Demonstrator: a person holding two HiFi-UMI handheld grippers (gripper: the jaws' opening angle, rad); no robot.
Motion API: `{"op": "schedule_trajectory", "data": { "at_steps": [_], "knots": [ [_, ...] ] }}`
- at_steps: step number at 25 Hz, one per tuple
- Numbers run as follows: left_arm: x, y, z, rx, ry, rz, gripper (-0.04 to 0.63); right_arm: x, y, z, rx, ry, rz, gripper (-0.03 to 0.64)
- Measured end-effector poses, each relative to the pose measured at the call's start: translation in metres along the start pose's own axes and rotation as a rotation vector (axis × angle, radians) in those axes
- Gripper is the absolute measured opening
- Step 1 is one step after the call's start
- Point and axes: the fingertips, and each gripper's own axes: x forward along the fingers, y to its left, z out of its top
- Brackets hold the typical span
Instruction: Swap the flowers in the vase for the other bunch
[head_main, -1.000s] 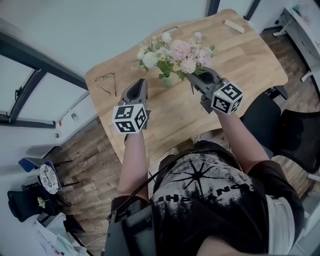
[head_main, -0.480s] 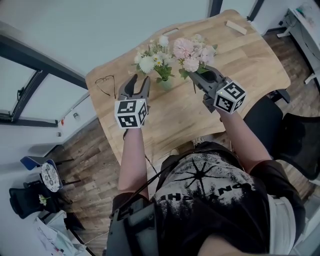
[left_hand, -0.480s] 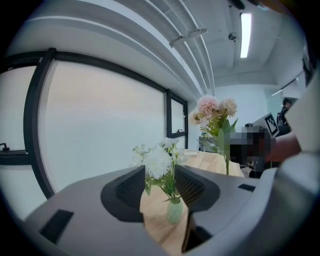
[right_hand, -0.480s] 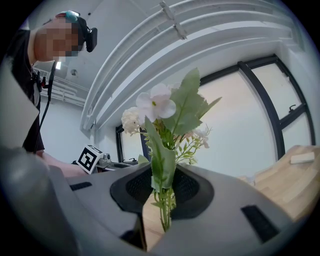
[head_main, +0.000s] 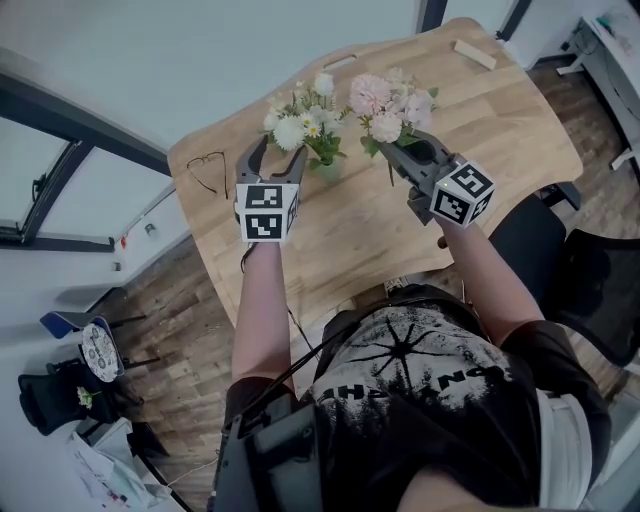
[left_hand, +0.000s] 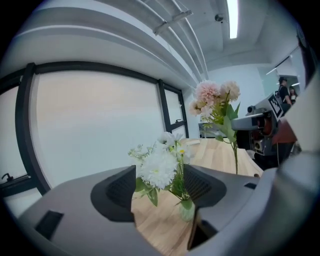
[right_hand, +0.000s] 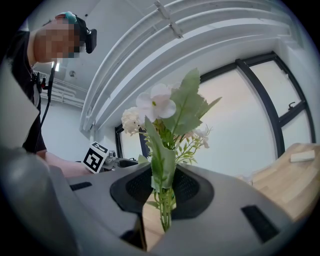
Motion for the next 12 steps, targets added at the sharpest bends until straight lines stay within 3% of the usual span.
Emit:
{"op": "schedule_trajectory", "data": {
  "at_steps": [4, 12],
  "knots": [
    [0.021, -0.002, 0.005, 0.093, 0.052, 0.007, 0.301, -0.001, -0.019, 0.002, 0.013, 0.004, -0.006, 0.073],
    [0.042, 0.001, -0.002, 0.17, 0.129, -0.008, 0.313, 0.0, -0.034, -0.001, 0.032, 0.005, -0.017, 0.072]
  ]
}}
